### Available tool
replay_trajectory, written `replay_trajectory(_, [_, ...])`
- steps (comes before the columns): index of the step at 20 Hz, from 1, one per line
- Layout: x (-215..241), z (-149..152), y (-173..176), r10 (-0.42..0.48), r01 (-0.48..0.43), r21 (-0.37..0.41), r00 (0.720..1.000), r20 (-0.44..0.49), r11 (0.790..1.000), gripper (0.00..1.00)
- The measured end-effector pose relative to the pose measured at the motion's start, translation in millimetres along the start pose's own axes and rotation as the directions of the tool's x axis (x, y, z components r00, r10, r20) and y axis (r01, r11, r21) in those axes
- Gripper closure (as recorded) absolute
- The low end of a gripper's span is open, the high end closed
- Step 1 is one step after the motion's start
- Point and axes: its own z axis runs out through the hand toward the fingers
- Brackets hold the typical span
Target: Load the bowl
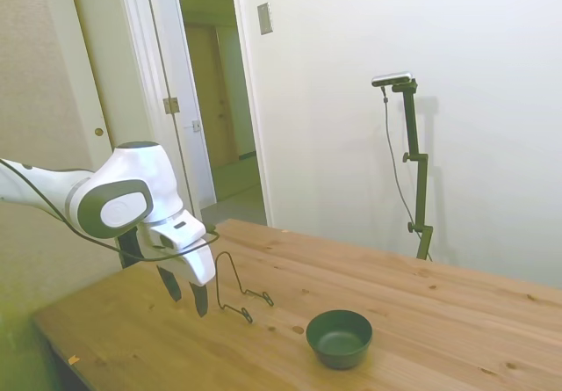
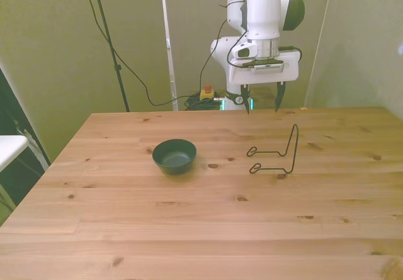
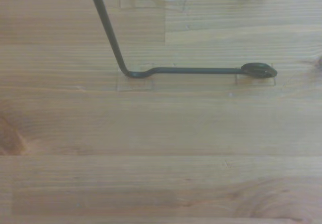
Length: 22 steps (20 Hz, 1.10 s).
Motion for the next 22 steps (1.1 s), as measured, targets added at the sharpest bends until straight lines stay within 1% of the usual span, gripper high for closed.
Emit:
replay_trajectory(1, [0.2,0.5,-0.1,-0.001,0.001,-0.002,1.000,0.000,1.000,0.00])
replay_trajectory(3, [5.2,-2.2,1.8,-0.009,0.008,-0.038,1.000,-0.029,0.999,0.00])
replay_trajectory(6, [32.7,-27.3,13.6,0.013,-0.018,-0.086,0.998,-0.064,0.996,0.00])
replay_trajectory(10, [82.9,-65.6,32.7,0.089,-0.098,-0.101,0.992,-0.092,0.990,0.00])
replay_trajectory(12, [106.2,-71.7,31.6,0.103,-0.115,-0.112,0.989,-0.105,0.987,0.00])
replay_trajectory(14, [129.5,-65.0,23.7,0.113,-0.125,-0.125,0.988,-0.101,0.984,0.00])
replay_trajectory(16, [154.7,-51.6,15.6,0.116,-0.131,-0.156,0.988,-0.103,0.979,0.00])
replay_trajectory(20, [194.5,-21.9,5.5,0.128,-0.149,-0.242,0.986,-0.103,0.959,0.00])
replay_trajectory(22, [207.9,-22.0,4.7,0.132,-0.157,-0.269,0.985,-0.111,0.950,0.00])
